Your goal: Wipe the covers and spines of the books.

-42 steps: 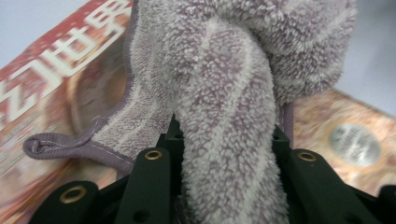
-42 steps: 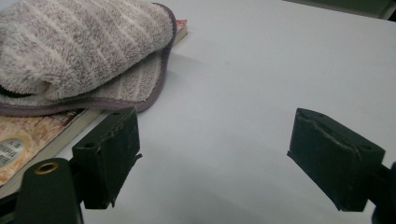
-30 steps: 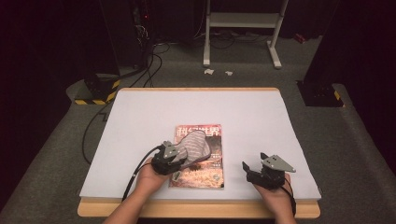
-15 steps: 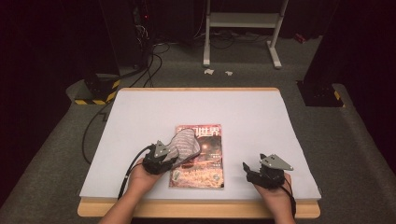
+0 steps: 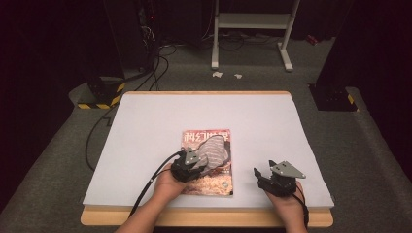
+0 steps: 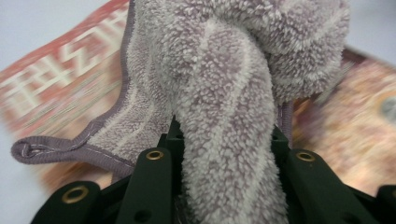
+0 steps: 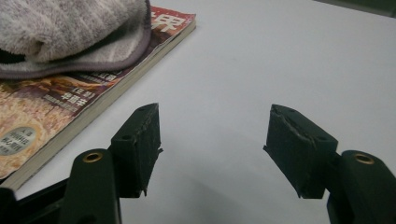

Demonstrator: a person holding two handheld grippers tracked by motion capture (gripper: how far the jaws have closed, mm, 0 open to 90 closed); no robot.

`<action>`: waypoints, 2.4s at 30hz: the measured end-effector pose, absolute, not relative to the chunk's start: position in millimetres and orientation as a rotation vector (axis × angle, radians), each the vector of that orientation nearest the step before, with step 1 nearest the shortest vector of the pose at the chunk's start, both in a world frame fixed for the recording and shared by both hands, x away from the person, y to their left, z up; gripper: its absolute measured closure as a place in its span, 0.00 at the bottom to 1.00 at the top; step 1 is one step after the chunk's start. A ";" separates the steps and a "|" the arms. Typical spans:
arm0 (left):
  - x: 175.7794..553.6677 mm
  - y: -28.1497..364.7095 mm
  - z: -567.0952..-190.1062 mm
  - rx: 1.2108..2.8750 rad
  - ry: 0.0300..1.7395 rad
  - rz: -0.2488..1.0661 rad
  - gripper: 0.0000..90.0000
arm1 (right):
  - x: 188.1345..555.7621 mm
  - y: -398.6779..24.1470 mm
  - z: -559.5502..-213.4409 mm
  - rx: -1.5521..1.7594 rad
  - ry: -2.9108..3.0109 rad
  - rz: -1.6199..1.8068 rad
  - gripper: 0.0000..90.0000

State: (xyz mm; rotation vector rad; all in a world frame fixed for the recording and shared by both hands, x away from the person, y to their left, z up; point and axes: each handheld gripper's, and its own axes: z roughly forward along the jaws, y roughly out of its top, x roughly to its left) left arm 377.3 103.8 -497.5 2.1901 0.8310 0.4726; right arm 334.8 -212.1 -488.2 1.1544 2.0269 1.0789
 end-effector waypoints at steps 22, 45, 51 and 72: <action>375.7 47.4 -496.3 2.216 0.746 0.436 0.72 | 336.4 -221.2 -487.4 1.207 1.983 1.108 0.38; 384.6 190.3 -499.3 2.118 1.016 0.539 0.73 | 337.8 -217.8 -491.8 1.213 2.002 1.095 0.39; 393.2 195.6 -495.7 2.081 1.041 0.553 0.74 | 337.5 -217.9 -491.8 1.214 2.001 1.094 0.39; 468.6 153.1 -491.0 2.170 1.095 0.592 0.73 | 337.7 -219.1 -492.5 1.217 2.006 1.102 0.40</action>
